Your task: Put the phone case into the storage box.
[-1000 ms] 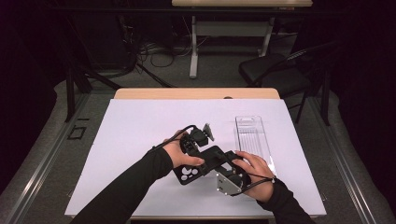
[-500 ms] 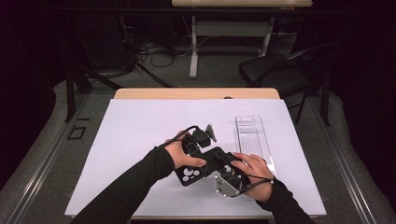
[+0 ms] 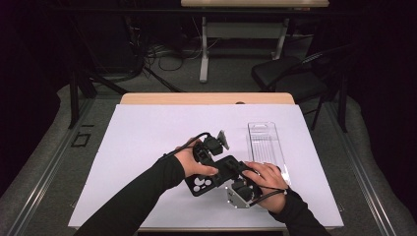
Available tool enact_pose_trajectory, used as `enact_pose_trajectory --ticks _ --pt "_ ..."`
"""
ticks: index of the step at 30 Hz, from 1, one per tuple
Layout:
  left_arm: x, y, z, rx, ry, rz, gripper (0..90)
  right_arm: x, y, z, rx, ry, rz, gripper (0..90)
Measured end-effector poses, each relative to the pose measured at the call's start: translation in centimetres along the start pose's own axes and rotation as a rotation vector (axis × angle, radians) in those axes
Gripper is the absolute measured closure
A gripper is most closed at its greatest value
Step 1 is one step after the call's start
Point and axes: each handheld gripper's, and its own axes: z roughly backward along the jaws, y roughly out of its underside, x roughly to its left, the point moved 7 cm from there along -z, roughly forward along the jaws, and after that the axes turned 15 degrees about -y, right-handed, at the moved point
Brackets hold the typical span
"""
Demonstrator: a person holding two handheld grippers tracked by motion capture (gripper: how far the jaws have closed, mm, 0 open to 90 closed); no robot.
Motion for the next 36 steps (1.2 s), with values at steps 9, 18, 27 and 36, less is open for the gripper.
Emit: enact_pose_trajectory --ticks 9,18,27,36 --pt "-0.3 -0.23 0.05 0.0 0.011 -0.006 14.3 0.05 0.11 -0.13 0.017 0.006 0.022 62.2" --pt "-0.61 -0.37 -0.01 -0.003 0.024 -0.007 14.3 0.12 0.22 -0.22 0.031 0.007 0.038 66.0" --pt "-0.71 -0.44 -0.09 -0.002 0.031 -0.014 14.3 0.17 0.32 -0.33 0.042 0.009 0.045 68.3" --pt "-0.9 -0.48 -0.13 0.001 0.04 -0.021 14.3 0.14 0.38 -0.29 0.041 0.01 0.052 72.5"
